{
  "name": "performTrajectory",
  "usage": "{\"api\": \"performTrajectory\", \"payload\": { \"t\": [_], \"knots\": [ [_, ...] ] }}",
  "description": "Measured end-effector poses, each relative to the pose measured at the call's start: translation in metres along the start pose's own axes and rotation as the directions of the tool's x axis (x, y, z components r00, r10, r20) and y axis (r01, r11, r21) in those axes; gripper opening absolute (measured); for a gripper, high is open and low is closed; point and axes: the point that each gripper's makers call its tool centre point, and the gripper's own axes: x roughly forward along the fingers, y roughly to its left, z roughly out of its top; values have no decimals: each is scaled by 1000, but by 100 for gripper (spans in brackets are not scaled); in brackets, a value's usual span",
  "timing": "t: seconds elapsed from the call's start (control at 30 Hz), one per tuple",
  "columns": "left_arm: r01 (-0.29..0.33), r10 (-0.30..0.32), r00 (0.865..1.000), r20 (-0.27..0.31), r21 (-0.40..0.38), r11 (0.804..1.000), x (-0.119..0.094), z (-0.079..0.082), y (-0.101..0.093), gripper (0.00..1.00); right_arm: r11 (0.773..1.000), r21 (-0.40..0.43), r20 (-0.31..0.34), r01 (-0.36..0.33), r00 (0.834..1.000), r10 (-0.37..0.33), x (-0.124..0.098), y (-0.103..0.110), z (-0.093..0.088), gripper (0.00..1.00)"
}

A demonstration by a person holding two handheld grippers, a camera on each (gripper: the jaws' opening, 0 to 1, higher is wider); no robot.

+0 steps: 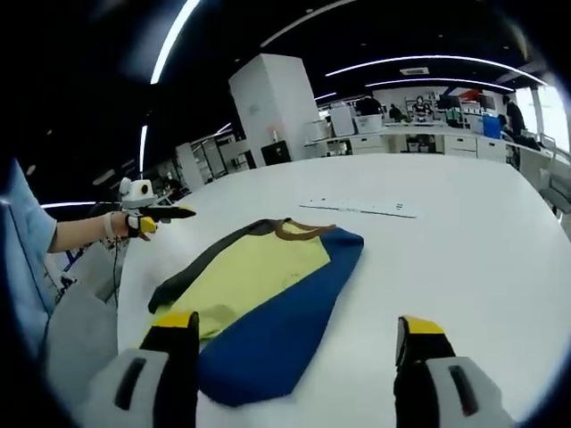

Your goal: Fold the garment on the visible template until the final outline fits inside the template.

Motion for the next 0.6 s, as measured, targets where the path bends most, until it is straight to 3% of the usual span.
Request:
{"api": "performTrajectory", "payload": {
  "t": [0.6],
  "knots": [
    [-64,67,996,54,-49,997,-47,-17,-13,83,997,70,24,27,999,-29,-27,17,-26,86]
  ]
}}
